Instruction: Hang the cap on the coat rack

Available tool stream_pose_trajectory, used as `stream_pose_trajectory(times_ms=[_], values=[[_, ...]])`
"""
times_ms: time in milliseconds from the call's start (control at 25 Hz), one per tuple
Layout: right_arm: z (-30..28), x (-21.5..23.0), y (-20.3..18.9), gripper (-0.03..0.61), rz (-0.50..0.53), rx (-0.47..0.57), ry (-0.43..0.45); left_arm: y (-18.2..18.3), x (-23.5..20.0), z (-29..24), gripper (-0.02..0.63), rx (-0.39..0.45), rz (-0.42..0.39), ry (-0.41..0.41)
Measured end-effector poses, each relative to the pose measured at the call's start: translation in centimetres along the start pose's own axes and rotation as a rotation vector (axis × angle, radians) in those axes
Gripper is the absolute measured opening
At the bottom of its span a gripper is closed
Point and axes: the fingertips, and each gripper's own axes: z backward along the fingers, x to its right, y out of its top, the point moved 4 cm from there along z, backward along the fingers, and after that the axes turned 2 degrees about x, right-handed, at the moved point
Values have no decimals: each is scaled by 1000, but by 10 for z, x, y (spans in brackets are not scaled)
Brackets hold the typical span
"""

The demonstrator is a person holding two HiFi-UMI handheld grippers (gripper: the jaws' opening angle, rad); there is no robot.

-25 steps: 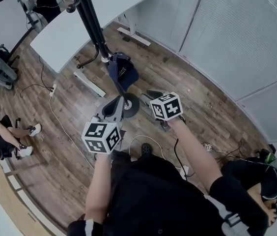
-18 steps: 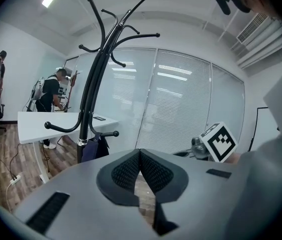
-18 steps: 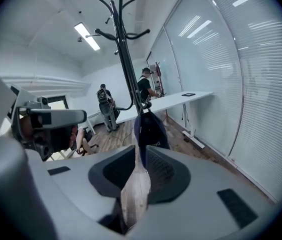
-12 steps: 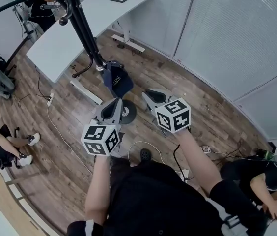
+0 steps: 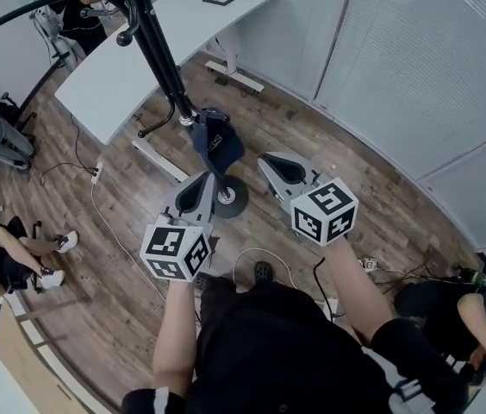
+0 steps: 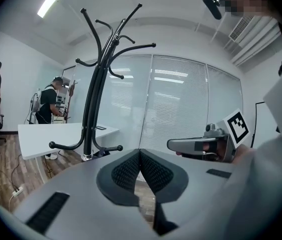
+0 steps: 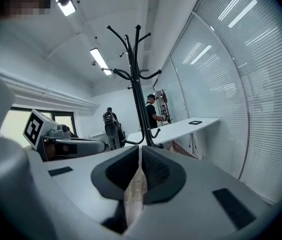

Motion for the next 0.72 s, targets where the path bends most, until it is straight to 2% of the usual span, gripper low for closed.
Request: stream_pose_trajectory(times_ms=[720], values=[[5, -25, -5, 31, 9, 8, 16, -7, -3, 16, 15, 16, 33, 10]])
